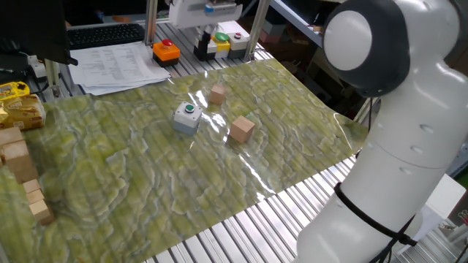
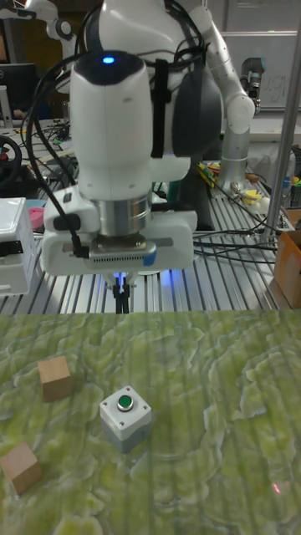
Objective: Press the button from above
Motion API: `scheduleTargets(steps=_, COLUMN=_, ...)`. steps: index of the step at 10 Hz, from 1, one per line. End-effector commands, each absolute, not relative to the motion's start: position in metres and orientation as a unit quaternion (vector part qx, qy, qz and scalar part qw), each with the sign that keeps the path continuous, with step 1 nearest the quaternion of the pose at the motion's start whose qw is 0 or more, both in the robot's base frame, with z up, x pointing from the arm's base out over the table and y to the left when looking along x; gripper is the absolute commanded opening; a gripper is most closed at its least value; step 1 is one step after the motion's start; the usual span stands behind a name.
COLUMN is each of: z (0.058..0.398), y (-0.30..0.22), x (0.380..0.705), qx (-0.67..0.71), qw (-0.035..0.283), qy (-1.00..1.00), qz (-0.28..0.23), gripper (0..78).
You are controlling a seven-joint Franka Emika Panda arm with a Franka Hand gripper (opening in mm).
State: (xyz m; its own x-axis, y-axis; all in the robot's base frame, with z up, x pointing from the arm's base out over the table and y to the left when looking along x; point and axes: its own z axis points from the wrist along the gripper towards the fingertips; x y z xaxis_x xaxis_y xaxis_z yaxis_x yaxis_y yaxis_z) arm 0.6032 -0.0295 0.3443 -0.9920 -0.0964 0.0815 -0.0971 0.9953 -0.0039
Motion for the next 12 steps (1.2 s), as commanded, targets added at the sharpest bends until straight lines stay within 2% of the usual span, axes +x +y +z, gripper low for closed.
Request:
scheduleTargets(steps=1, z=0.3198, y=-0.033, x=0.5991, qx=0.057, qw=0.017, qy=-0.998, qz=0.014, gripper=0.0)
scheduleTargets(steps=6, z=0.3177, y=-0.0313, x=0.5939, qx=0.061, qw=0.02, qy=-0.998, qz=0.022, gripper=0.0)
scheduleTargets(steps=8, z=0.3177, y=-0.0313, x=0.5939, qx=0.062, qw=0.031, qy=-0.997, qz=0.024, gripper=0.0)
scheduleTargets(steps=10, z=0.3177, y=-0.0313, x=0.5939, qx=0.056, qw=0.073, qy=-0.996, qz=0.021, gripper=0.0)
scheduleTargets(steps=12, z=0.3177, y=-0.0313, x=0.5939, qx=0.047, qw=0.064, qy=-0.997, qz=0.024, gripper=0.0)
